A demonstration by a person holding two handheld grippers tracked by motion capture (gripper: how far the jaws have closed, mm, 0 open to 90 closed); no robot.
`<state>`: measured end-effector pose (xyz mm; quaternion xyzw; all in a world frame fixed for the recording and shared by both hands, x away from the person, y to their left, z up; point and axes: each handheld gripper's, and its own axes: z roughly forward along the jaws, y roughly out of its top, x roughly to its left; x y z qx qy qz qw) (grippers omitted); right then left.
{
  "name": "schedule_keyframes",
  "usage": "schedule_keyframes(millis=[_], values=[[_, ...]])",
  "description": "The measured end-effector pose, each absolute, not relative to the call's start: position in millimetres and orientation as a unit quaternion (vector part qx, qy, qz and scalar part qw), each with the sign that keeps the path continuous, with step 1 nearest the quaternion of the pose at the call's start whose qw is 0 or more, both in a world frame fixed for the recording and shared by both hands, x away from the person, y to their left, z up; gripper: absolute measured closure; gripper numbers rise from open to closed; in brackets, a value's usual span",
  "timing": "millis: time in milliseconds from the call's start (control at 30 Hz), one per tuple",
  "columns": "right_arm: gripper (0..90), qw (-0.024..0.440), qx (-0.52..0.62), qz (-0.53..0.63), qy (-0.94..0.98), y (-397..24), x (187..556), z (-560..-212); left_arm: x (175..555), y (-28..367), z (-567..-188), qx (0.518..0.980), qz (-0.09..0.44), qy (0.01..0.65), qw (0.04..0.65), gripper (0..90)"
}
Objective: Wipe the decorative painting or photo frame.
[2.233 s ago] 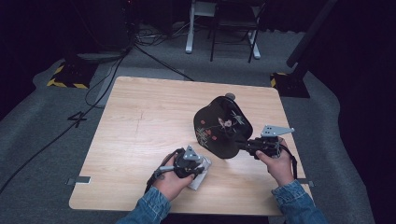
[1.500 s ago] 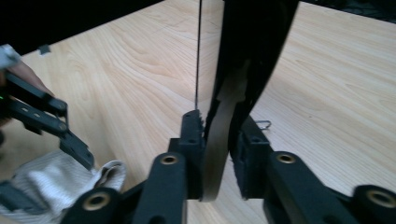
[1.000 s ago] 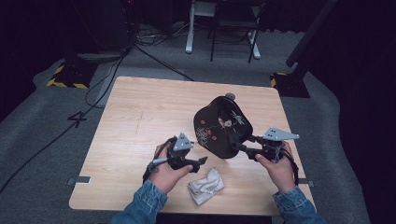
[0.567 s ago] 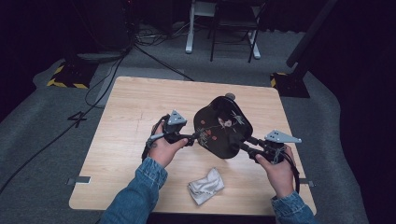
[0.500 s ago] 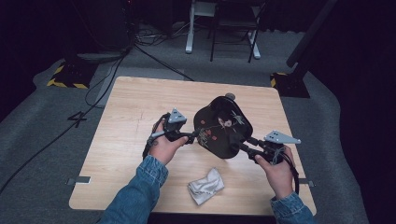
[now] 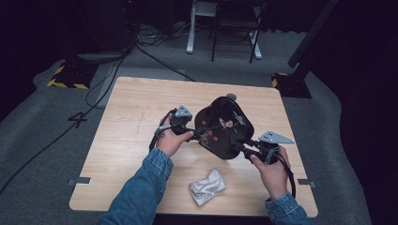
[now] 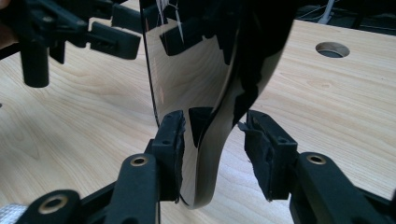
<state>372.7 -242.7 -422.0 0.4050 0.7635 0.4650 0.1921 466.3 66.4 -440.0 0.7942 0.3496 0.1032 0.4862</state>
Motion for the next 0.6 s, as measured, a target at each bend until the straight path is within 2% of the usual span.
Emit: schedule_keyframes(millis=[300,367,433,600], values=[[57.2,0.195,0.405,0.469,0.76,-239.8,376.5,-424.5,474.4,61.2,-434.9,0.804,0.106,0.307,0.498,19.1],[60.4,0.191,0.404,0.471,0.761,-238.2,377.6,-425.0,476.4,60.1,-435.4,0.811,0.104,0.292,0.495,19.0],[67.5,0.189,0.396,0.476,0.762,-236.6,378.1,-424.8,476.9,58.4,-436.1,0.814,0.098,0.285,0.496,19.2],[69.0,0.178,0.393,0.479,0.765,-236.2,380.0,-423.3,482.5,59.0,-441.3,0.817,0.086,0.278,0.497,16.3]])
